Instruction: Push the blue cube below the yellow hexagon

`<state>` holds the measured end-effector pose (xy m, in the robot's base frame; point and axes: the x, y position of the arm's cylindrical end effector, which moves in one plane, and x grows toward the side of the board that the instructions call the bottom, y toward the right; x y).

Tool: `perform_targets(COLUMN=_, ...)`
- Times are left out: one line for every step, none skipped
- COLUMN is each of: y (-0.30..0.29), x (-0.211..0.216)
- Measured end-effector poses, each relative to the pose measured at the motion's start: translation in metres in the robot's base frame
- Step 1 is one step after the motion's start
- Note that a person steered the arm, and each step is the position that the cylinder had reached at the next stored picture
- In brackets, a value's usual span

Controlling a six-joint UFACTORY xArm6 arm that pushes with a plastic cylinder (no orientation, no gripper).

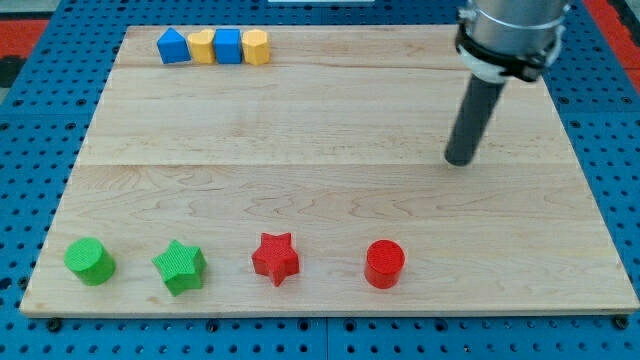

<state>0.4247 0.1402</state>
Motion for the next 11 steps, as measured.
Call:
perform_targets(y=-0.031, x=-0.063)
perform_targets(y=-0.058, x=-0.125)
perform_targets(y=-0.102, x=-0.185)
perform_targets(y=-0.174, x=-0.230)
perform_targets(y=-0.228, x=-0.231)
perform_targets(y=-0.284, x=-0.202)
perform_targets(y=-0.266, x=-0.152)
perform_targets(y=-0.255, x=-0.103)
perform_targets(y=-0.248, x=-0.038)
perform_targets(y=-0.260, x=0.013)
perform_targets(y=-0.279, x=0.012)
